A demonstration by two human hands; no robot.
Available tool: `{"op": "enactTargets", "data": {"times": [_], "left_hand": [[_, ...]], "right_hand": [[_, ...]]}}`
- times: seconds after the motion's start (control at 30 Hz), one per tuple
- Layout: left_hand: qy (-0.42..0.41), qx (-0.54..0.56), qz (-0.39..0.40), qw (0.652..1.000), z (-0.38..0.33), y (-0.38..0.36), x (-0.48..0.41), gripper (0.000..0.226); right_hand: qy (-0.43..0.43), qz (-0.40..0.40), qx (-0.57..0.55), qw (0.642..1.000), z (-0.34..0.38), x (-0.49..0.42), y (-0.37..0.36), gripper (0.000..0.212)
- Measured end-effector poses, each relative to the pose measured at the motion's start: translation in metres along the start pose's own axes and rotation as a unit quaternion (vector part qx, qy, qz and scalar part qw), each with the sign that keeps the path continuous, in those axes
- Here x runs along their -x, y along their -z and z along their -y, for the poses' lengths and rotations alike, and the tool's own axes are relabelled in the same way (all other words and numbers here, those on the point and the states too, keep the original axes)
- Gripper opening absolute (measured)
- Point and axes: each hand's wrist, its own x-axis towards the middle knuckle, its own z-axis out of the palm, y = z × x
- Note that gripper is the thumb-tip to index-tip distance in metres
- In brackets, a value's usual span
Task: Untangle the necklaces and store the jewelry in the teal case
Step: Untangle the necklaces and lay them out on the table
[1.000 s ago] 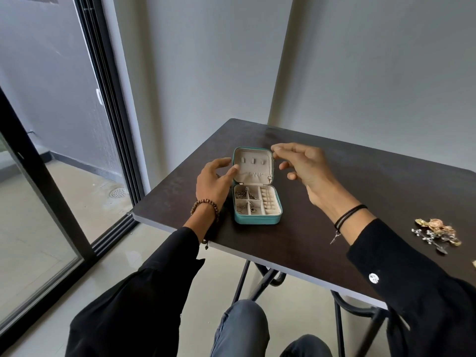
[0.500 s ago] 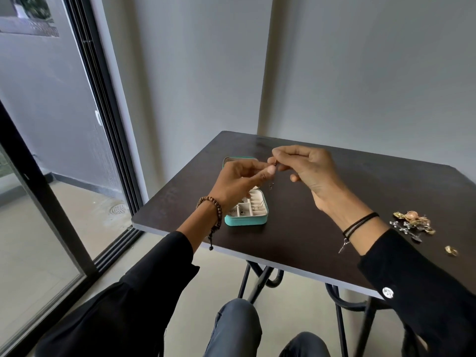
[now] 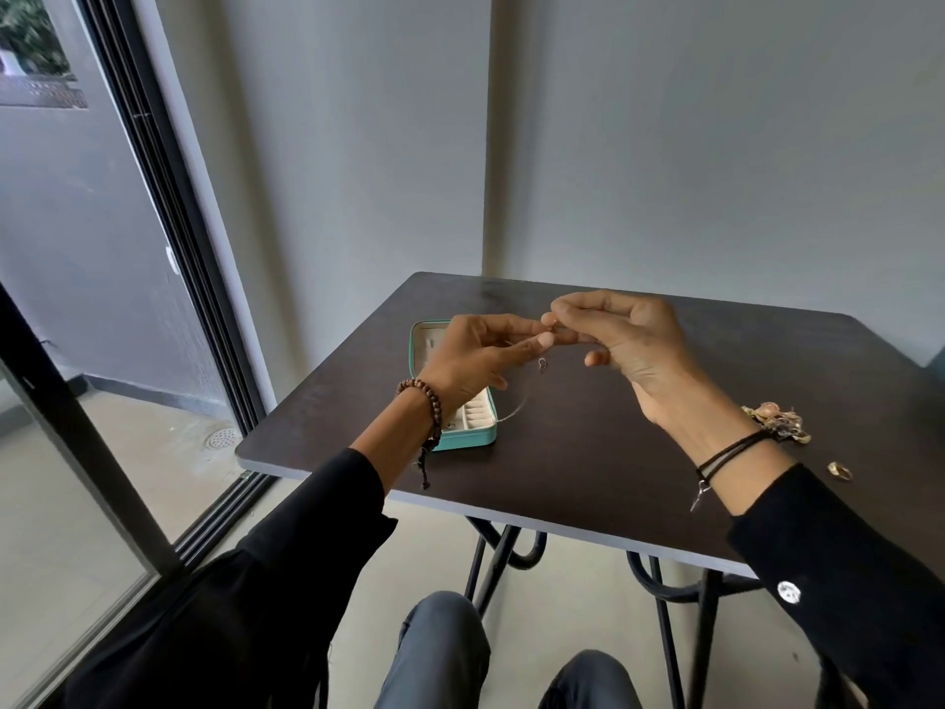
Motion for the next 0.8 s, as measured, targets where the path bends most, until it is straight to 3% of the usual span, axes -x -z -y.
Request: {"op": "enactTargets", "data": {"times": [0.5,0.8], "left_hand": [[-0.014,-0.004,0.01,1.0,-0.022,-0.029,-0.014,0.023],[-0.016,-0.023,0.043,0.999,-0.022,-0.036,-0.017,0.025]], "right_hand": [[0.012,-0.035,-0.016,0.999,0.013,0.01,0.029,0.024],[-0.003,-0.059,-0.02,0.998,0.008,0.012,0.038,0.014]]}}
